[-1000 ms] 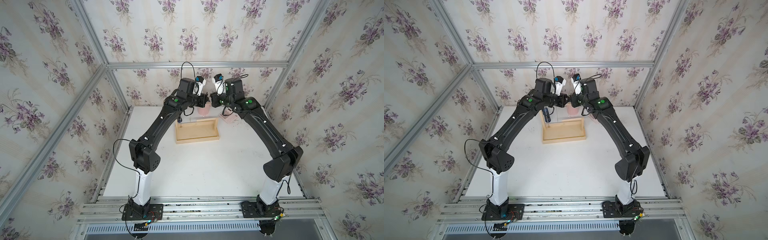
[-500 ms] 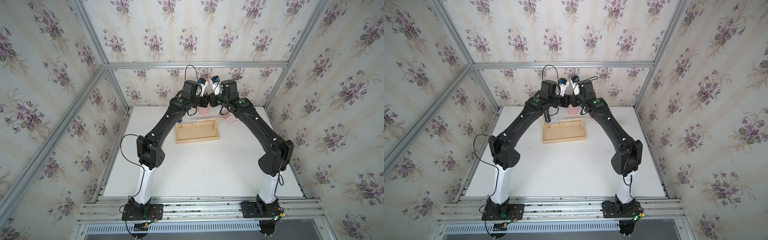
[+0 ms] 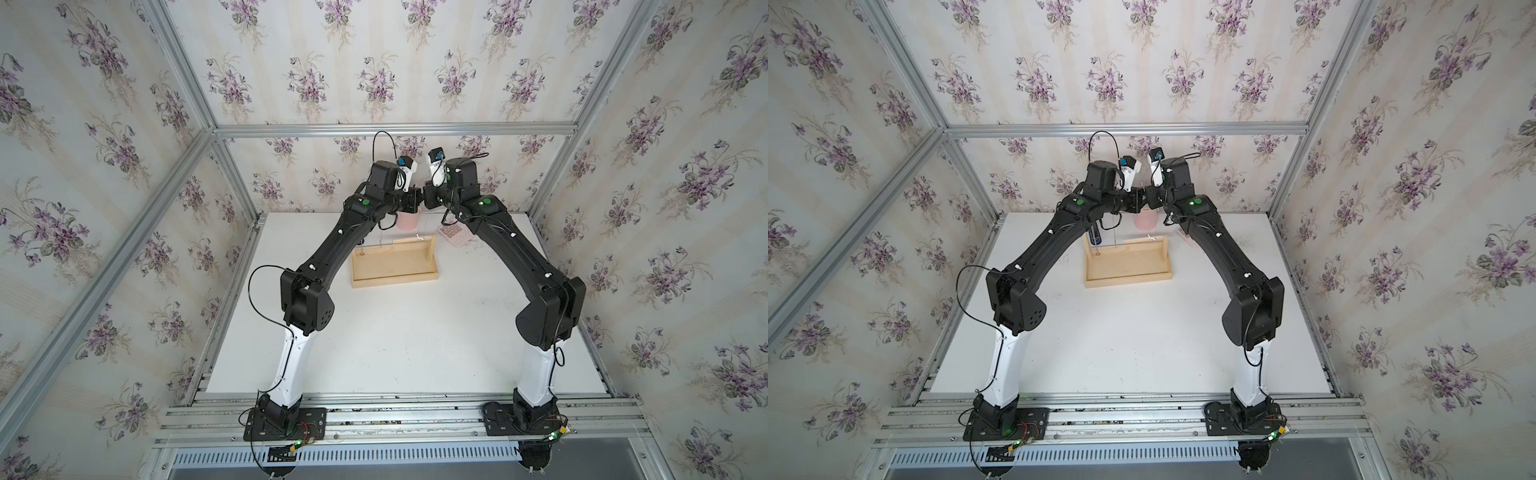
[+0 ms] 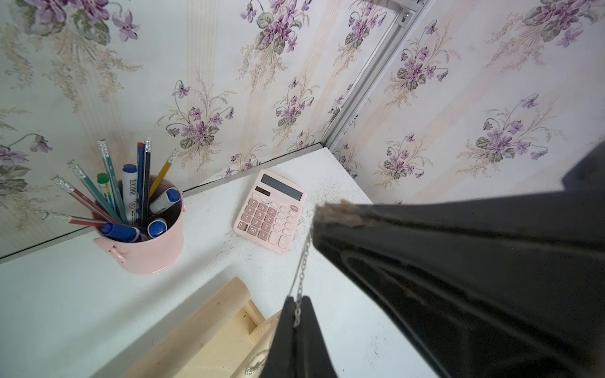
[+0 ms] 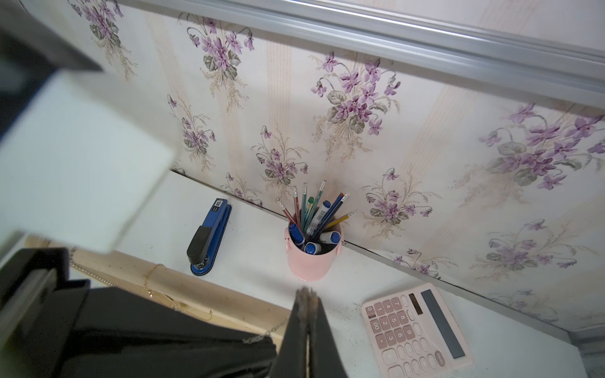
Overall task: Hang the necklace on the jewelry display stand
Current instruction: Hang the necklace on the stand.
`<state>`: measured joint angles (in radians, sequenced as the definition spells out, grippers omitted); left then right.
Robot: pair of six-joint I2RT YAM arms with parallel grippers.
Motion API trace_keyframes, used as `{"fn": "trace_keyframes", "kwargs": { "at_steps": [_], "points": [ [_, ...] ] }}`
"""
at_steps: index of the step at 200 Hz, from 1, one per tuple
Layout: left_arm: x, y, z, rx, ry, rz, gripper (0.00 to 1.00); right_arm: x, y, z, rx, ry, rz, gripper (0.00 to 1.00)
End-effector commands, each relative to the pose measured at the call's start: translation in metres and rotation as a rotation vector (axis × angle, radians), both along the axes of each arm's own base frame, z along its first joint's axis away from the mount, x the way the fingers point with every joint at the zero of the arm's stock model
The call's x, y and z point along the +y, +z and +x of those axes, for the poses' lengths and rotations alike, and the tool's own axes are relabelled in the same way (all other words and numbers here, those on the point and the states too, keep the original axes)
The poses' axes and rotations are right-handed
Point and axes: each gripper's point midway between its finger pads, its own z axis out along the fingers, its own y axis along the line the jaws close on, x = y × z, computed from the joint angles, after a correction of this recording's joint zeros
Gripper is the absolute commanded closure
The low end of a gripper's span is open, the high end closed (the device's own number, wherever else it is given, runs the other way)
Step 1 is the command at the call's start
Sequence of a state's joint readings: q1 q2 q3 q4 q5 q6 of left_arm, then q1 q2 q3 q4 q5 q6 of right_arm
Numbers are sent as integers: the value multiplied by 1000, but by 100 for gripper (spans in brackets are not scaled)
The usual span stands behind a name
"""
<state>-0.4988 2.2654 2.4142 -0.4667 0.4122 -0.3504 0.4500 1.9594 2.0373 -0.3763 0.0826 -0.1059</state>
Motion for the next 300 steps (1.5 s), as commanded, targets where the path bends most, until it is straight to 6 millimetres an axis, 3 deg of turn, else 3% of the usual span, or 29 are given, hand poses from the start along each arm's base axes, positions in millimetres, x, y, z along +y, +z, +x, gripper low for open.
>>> {"fn": "trace_keyframes", "kwargs": {
  "at_steps": [1,60,153,211,273,300],
  "points": [
    [-2,13,5,-42,4,-33,100,-2,10,5,-44,-14,17,98],
    [-1,11,11,-45,18,-27,100,1,8,14,-48,1,33,98],
    [2,1,17,-27,39,-18,100,11,-15,29,-32,33,20,98],
    [16,-3,12,-10,65,13,100,27,-31,29,20,100,53,98],
    [30,-4,2,8,78,19,100,45,-32,16,40,169,58,98],
    [39,-10,0,8,115,48,100,53,-42,14,61,191,52,97]
  ]
}}
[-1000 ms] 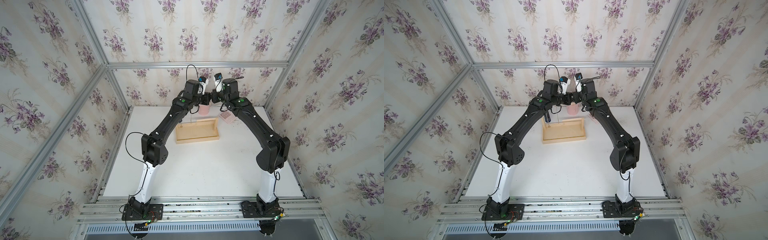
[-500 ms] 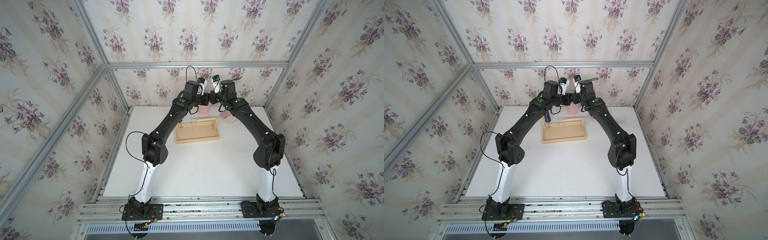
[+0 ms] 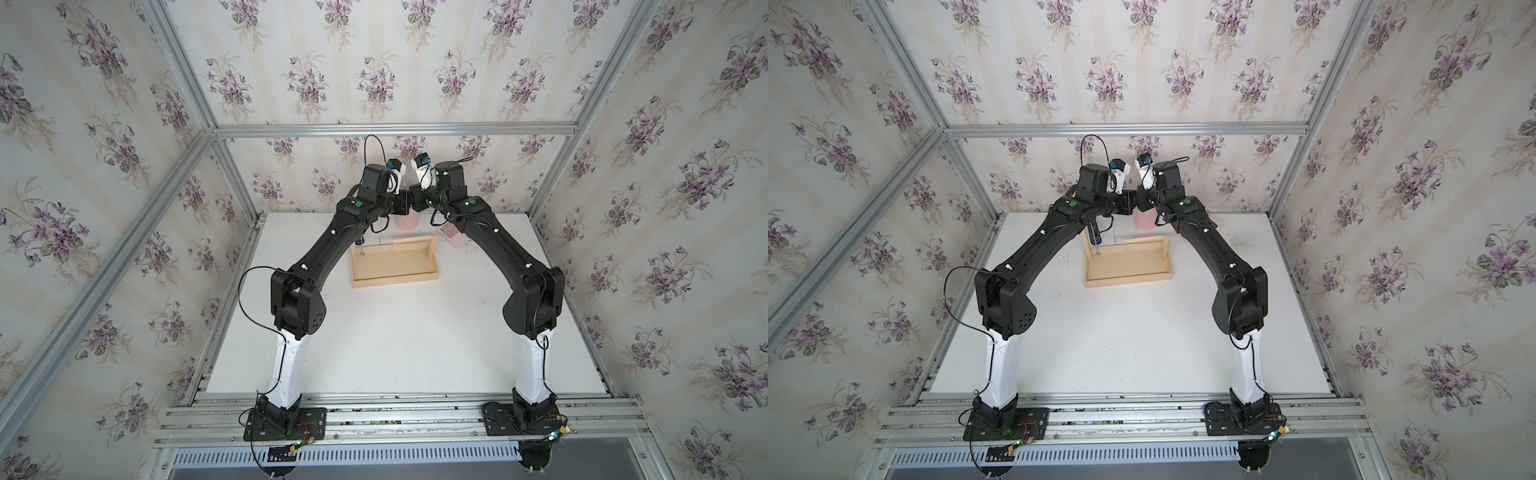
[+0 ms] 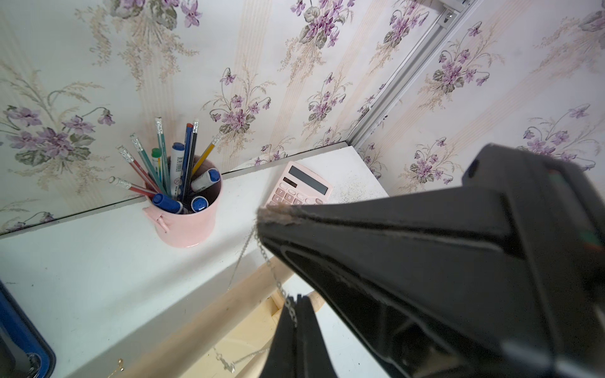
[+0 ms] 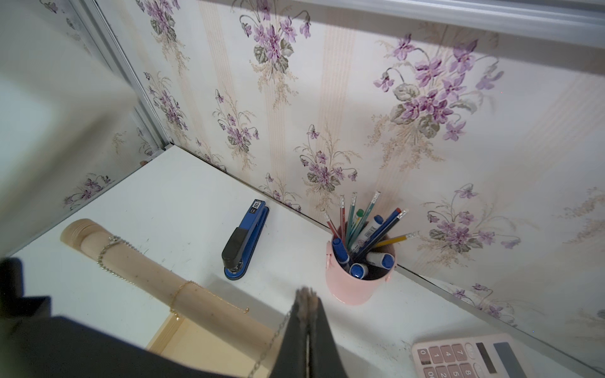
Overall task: Hang the necklace on the jewelry display stand
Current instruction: Hang the necklace on the stand.
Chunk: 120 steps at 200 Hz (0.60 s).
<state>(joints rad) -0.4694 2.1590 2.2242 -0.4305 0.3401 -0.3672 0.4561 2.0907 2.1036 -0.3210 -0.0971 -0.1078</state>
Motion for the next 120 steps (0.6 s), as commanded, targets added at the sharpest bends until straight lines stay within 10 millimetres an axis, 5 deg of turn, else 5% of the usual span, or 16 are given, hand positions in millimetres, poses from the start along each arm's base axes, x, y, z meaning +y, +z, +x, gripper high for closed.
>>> {"fn": "trace_keyframes", "kwargs": {
  "at_steps": [1,120],
  "points": [
    [6,5,-1,-31,13,12,100,7,-10,-2,23,20,-7,97],
    [23,-12,-4,16,37,-3,100,24,-37,-3,75,50,-32,97]
  ]
}}
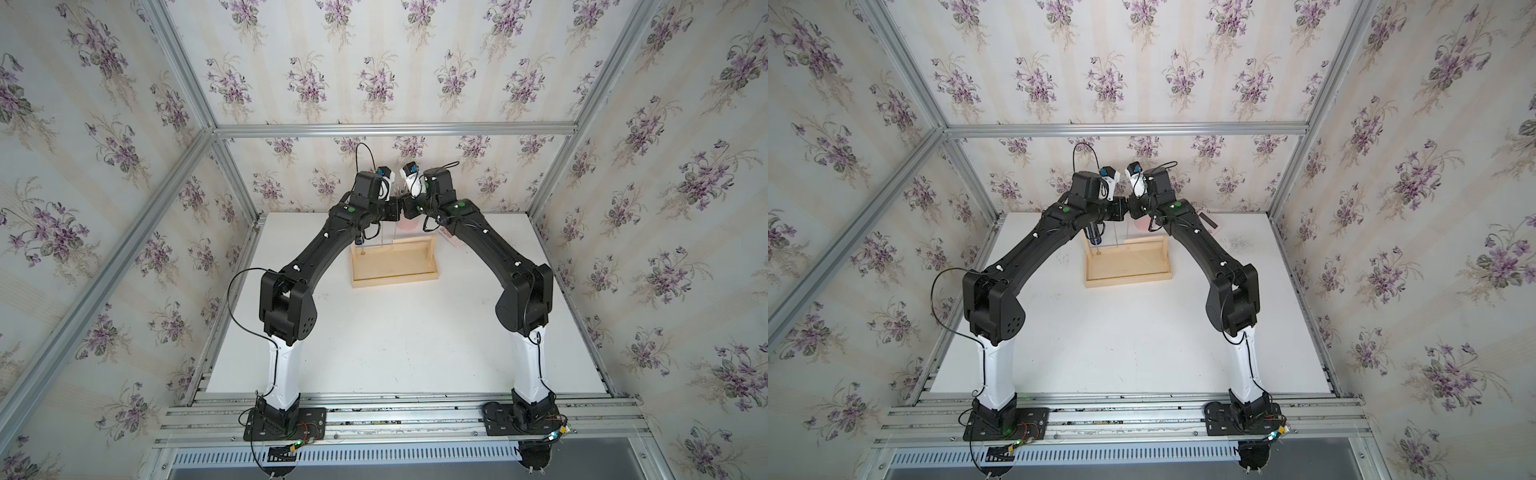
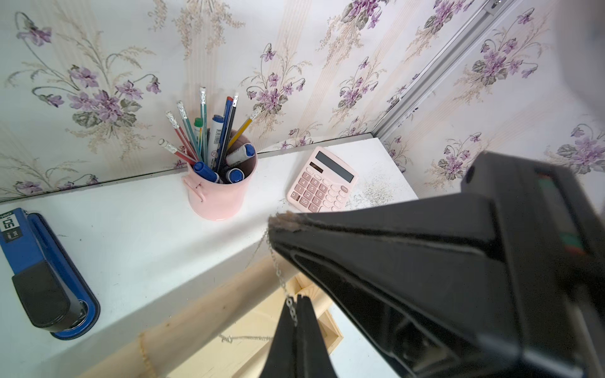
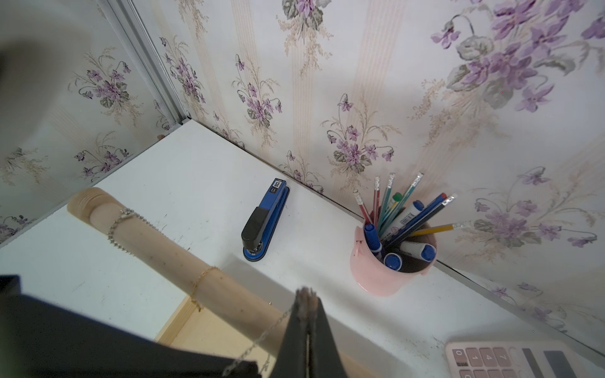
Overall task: Hang the necklace on the jewelry display stand
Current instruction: Hang the necklace on the stand.
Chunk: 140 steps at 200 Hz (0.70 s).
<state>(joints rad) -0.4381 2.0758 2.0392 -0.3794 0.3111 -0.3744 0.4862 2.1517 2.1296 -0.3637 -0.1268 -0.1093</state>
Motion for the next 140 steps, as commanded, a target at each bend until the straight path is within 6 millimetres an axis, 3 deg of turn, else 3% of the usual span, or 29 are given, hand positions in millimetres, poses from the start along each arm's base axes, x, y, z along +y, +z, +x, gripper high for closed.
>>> {"fn": "trace_keyframes", "kwargs": {
  "at_steps": [1,140],
  "points": [
    [-5,12,-1,-29,-22,-31,100,0,-3,2,1,-8,-7,97],
    [-5,2,-6,30,-2,-40,100,-9,15,-14,26,-18,5,74]
  ]
}}
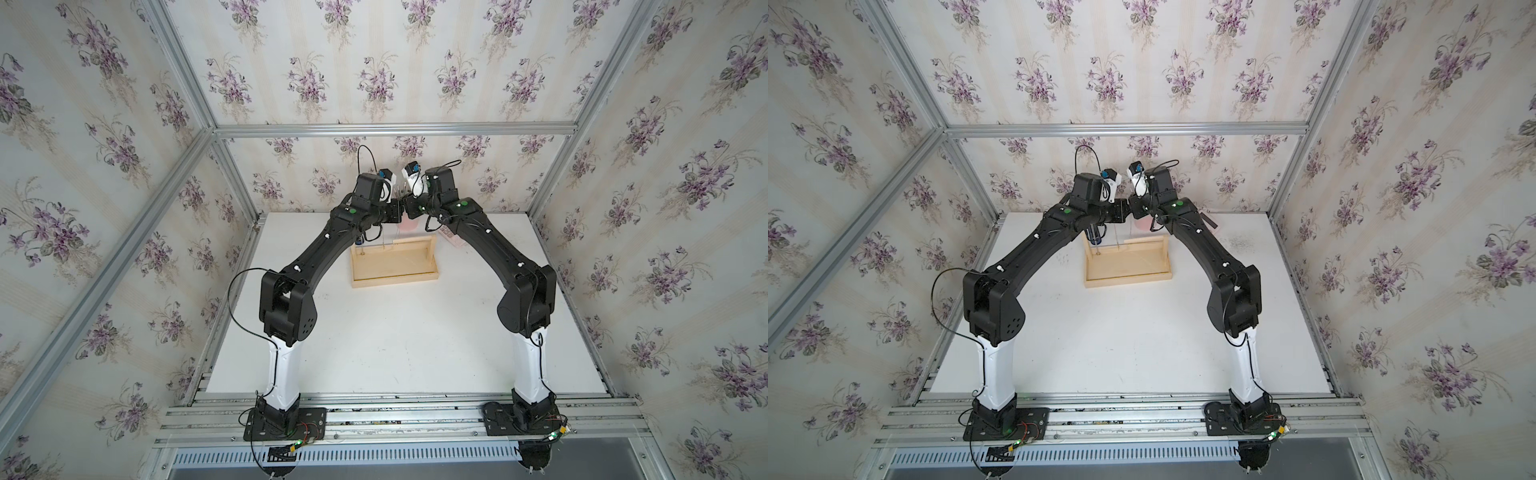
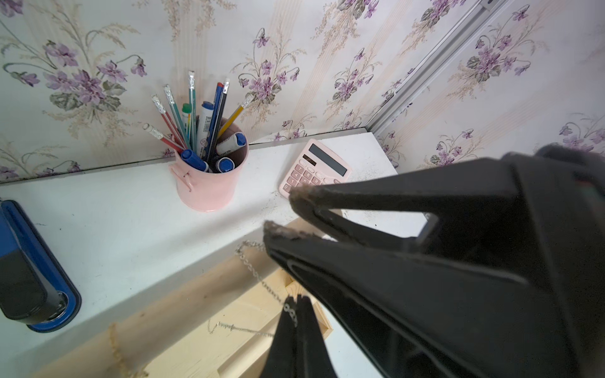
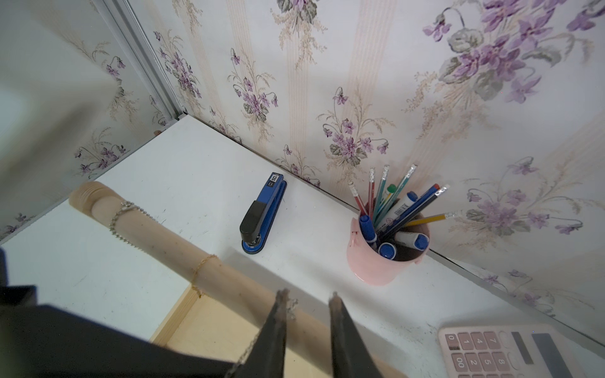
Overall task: Hang the necklace on the jewelry display stand
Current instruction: Hang the necklace on the stand.
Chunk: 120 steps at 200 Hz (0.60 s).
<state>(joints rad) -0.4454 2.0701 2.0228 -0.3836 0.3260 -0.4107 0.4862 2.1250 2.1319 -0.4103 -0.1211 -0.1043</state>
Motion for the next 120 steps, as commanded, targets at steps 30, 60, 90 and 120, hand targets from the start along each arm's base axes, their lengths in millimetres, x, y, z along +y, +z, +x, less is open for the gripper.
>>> {"fn": "trace_keyframes", "kwargs": {
  "at_steps": [30,60,90,120],
  "points": [
    [-3,3,2,6,-4,-18,100,-8,9,-12,4,-21,18,74],
    [-6,-4,4,32,-10,-16,99,-17,5,-16,17,-62,14,75],
    [-6,-6,5,45,-9,-18,87,-26,11,-23,-4,-90,39,75],
    [-5,-2,2,46,-6,-24,73,-28,17,-28,-18,-95,46,75]
  ]
}}
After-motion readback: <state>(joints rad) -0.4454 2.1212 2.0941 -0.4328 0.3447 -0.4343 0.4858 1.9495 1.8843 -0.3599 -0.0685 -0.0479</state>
